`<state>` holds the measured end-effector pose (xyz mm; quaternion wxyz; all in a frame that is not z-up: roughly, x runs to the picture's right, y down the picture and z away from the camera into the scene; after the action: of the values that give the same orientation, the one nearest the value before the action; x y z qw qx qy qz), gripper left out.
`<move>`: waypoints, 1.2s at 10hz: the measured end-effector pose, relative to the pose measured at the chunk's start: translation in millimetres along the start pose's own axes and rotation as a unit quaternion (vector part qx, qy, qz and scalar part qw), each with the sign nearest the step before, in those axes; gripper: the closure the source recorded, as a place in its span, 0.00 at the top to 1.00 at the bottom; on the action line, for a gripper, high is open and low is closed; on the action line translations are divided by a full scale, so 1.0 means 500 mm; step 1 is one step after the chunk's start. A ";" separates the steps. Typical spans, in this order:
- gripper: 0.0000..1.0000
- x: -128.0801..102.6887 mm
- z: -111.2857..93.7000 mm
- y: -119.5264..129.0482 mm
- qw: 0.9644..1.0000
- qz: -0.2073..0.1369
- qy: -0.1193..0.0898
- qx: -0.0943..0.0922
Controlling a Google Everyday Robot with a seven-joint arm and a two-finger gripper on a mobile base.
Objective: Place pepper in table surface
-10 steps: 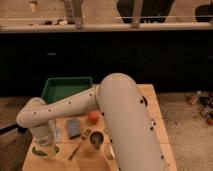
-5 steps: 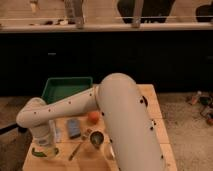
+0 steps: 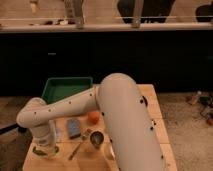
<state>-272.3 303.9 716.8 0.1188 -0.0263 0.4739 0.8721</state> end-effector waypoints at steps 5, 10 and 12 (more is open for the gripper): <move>0.41 0.000 0.000 0.000 1.000 0.000 0.000 0.000; 0.35 0.000 0.000 0.000 1.000 0.000 0.000 0.000; 0.45 0.000 0.000 0.000 1.000 0.000 0.000 0.000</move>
<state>-272.1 303.8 716.9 0.1185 -0.0263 0.4740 0.8721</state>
